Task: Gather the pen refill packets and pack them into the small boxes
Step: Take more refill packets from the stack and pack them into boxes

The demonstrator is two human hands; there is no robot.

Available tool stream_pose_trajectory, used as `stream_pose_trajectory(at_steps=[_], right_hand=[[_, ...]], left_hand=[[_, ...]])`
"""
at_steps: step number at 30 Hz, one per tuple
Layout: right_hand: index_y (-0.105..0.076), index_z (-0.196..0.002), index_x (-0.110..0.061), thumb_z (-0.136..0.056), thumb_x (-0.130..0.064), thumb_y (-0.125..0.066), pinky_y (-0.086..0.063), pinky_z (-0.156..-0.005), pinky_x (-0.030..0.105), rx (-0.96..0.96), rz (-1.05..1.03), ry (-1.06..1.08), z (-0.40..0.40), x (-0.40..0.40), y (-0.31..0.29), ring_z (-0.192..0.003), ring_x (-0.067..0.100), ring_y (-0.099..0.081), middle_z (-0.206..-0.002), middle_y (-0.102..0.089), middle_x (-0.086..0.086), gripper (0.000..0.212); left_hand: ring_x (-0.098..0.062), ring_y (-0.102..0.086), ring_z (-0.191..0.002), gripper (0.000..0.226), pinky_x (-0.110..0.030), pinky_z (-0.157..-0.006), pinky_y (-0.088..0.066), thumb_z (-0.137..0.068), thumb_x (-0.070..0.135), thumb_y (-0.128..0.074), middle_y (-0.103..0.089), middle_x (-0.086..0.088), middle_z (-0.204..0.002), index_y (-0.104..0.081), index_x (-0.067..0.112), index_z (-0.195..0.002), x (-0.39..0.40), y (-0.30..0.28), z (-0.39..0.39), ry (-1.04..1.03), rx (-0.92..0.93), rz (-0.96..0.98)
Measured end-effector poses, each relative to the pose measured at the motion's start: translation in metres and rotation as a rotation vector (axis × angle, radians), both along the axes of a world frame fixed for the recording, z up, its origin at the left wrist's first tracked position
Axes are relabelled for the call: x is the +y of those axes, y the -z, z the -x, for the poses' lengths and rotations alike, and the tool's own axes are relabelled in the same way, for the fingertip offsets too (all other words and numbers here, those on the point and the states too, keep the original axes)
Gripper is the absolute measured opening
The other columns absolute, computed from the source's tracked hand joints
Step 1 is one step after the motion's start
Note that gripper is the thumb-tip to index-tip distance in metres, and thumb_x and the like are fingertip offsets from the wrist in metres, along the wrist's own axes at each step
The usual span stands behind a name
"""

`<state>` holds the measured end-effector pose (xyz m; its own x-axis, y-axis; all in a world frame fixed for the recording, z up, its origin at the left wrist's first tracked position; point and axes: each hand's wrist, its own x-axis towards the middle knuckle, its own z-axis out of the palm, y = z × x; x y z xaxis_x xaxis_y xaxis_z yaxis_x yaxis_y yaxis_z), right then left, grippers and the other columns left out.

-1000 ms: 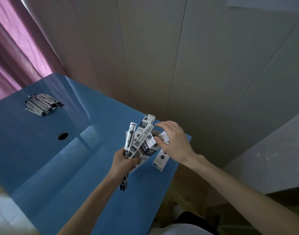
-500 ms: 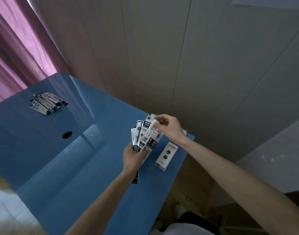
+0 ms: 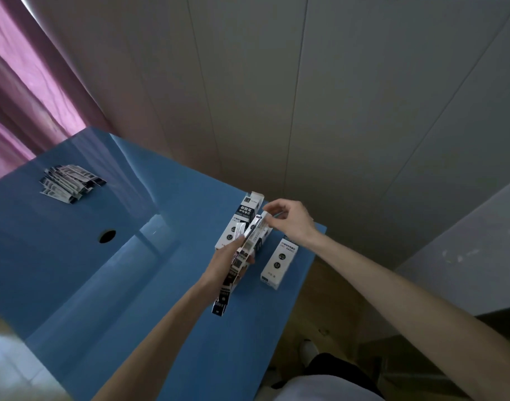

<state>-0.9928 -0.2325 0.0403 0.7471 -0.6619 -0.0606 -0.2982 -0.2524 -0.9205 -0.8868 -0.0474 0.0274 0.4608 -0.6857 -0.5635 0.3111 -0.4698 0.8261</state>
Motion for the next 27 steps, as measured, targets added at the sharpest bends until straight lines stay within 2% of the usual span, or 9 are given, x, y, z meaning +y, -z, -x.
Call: stream_pose_trajectory(at_steps=[3,10,14,18,20,22,24,25,27], right_hand=[[-0.074,-0.112,-0.019,-0.092,-0.013,-0.075,-0.058,-0.08,0.025,0.031,0.049,-0.023,-0.001,0.01,0.004,-0.09,0.011,-0.068,-0.1,-0.072,-0.007,0.021],[-0.063,-0.136,-0.02,-0.091,-0.009,-0.065,-0.059,-0.088,0.034,0.09,0.036,-0.13,0.003,0.018,0.009,-0.097,0.014,-0.068,-0.124,-0.065,-0.003,0.046],[-0.058,-0.14,-0.017,-0.093,-0.025,-0.073,-0.059,-0.069,0.03,0.081,-0.162,-0.119,0.003,0.017,0.005,-0.096,0.023,-0.07,-0.123,-0.062,-0.001,0.05],[-0.058,-0.141,-0.017,-0.089,-0.022,-0.08,-0.057,-0.058,0.027,0.122,-0.085,-0.154,0.006,0.017,0.01,-0.077,0.018,-0.068,-0.125,-0.061,0.004,0.056],[-0.059,-0.14,-0.021,-0.09,-0.022,-0.079,-0.058,-0.058,0.029,0.122,-0.063,-0.15,0.008,0.017,0.014,-0.082,0.024,-0.07,-0.127,-0.061,0.006,0.055],[-0.055,-0.144,-0.025,-0.09,-0.03,-0.079,-0.06,-0.067,0.031,0.116,-0.081,-0.162,0.011,0.018,0.012,-0.1,0.029,-0.07,-0.135,-0.058,0.005,0.06],[-0.048,-0.15,-0.029,-0.088,-0.035,-0.08,-0.059,-0.092,0.04,0.145,-0.048,-0.213,0.014,0.019,0.011,-0.121,0.024,-0.062,-0.142,-0.053,0.003,0.07],[-0.046,-0.151,-0.031,-0.087,-0.035,-0.081,-0.054,-0.102,0.043,0.165,-0.016,-0.238,0.015,0.019,0.01,-0.125,0.019,-0.058,-0.144,-0.053,0.002,0.073],[-0.049,-0.148,-0.033,-0.086,-0.032,-0.083,-0.053,-0.105,0.044,0.174,0.02,-0.251,0.016,0.019,0.01,-0.119,0.014,-0.061,-0.138,-0.057,-0.001,0.071]], left_hand=[[-0.018,-0.057,-0.056,0.039,-0.028,-0.054,-0.045,-0.108,0.037,-0.042,-0.069,-0.014,-0.08,-0.067,0.008,-0.099,0.001,-0.001,-0.002,-0.049,0.023,-0.047],[-0.018,-0.055,-0.059,0.031,-0.03,-0.052,-0.045,-0.108,0.031,-0.052,-0.064,-0.011,-0.081,-0.06,0.001,-0.104,0.016,0.008,-0.007,0.07,-0.106,0.098],[-0.02,-0.053,-0.06,0.018,-0.03,-0.052,-0.044,-0.104,0.024,-0.06,-0.062,-0.007,-0.076,-0.06,0.006,-0.099,0.021,0.008,-0.007,0.122,-0.134,0.177],[-0.017,-0.053,-0.058,0.015,-0.027,-0.05,-0.044,-0.103,0.023,-0.062,-0.063,-0.005,-0.077,-0.063,0.008,-0.102,0.02,0.005,-0.007,0.122,-0.117,0.201],[-0.015,-0.053,-0.058,0.013,-0.025,-0.051,-0.043,-0.103,0.024,-0.061,-0.063,-0.004,-0.078,-0.064,0.012,-0.099,0.02,0.002,-0.006,0.127,-0.107,0.196],[-0.013,-0.051,-0.059,0.013,-0.025,-0.052,-0.041,-0.104,0.024,-0.059,-0.061,-0.001,-0.078,-0.063,0.014,-0.097,0.019,0.001,-0.007,0.136,-0.094,0.197],[-0.012,-0.049,-0.059,0.014,-0.024,-0.053,-0.04,-0.105,0.026,-0.058,-0.061,-0.001,-0.078,-0.063,0.015,-0.099,0.02,0.001,-0.009,0.137,-0.085,0.196],[-0.013,-0.048,-0.059,0.015,-0.024,-0.053,-0.039,-0.105,0.027,-0.057,-0.061,-0.002,-0.079,-0.063,0.014,-0.101,0.02,0.001,-0.01,0.136,-0.08,0.191],[-0.013,-0.049,-0.058,0.018,-0.024,-0.053,-0.039,-0.105,0.029,-0.058,-0.062,-0.004,-0.08,-0.063,0.013,-0.103,0.019,0.0,-0.011,0.142,-0.065,0.173]])
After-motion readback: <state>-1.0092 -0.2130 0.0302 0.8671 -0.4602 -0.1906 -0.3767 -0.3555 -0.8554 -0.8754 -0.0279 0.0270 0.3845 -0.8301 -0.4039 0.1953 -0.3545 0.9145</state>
